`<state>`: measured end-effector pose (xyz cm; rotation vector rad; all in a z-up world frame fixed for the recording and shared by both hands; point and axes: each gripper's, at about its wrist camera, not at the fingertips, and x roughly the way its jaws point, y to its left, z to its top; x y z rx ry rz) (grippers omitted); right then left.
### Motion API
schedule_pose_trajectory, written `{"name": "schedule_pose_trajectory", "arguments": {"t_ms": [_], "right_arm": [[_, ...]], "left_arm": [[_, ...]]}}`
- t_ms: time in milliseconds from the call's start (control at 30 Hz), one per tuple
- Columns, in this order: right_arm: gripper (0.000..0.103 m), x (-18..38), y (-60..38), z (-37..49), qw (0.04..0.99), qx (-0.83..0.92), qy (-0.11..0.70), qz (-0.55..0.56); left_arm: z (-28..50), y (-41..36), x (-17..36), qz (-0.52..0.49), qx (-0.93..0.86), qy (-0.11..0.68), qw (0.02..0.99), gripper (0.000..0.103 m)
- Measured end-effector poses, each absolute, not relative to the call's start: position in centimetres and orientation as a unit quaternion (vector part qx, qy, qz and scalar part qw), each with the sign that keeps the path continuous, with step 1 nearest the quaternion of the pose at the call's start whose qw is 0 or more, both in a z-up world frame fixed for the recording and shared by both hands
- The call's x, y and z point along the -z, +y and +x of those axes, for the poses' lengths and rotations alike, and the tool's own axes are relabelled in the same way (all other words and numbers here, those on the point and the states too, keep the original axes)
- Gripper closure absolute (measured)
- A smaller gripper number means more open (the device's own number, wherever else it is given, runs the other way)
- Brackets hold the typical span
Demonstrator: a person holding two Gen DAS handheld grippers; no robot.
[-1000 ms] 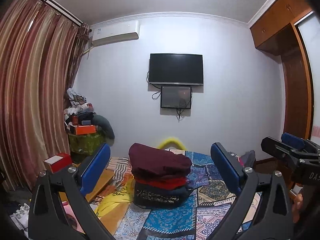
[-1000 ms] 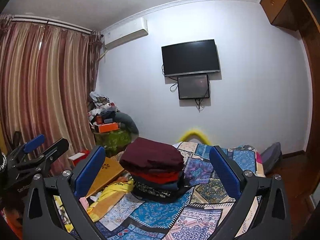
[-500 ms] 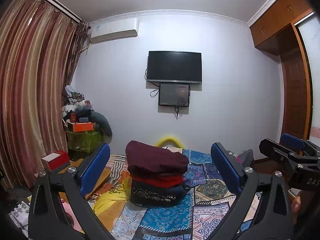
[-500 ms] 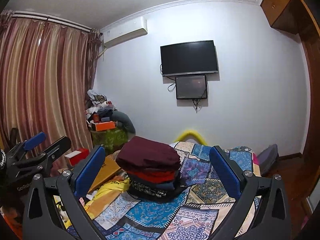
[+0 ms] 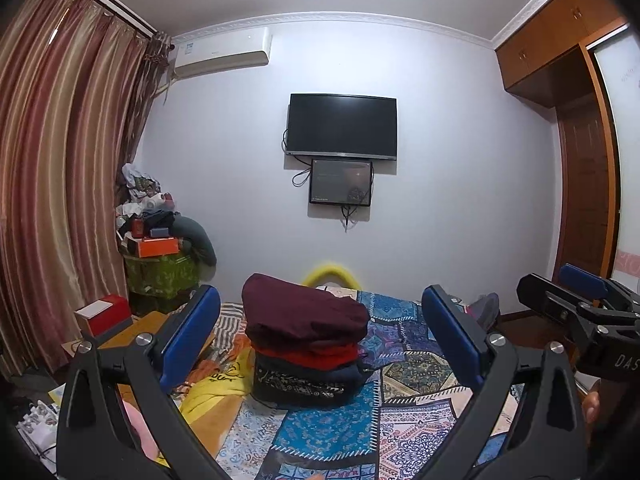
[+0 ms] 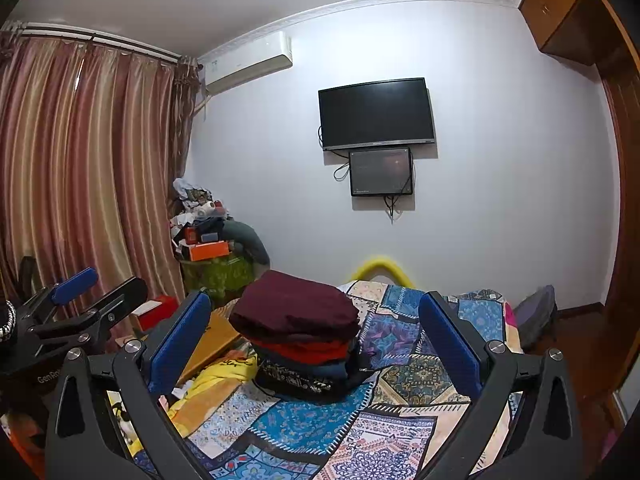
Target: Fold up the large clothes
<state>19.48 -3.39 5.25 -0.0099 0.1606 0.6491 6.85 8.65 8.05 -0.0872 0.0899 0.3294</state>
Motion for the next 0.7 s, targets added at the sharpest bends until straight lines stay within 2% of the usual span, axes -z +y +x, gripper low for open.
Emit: {"name": "schedule_pose_trajectory", "arguments": {"t_ms": [700], "right_arm": [[0.0,-5.17,-3.31,19.78,0.946,-0.314,0.085,-0.005]], "left_arm": [[7.34,8.62,-7.48,-0.043,-0.156,0.053,0.985,0.002]]}}
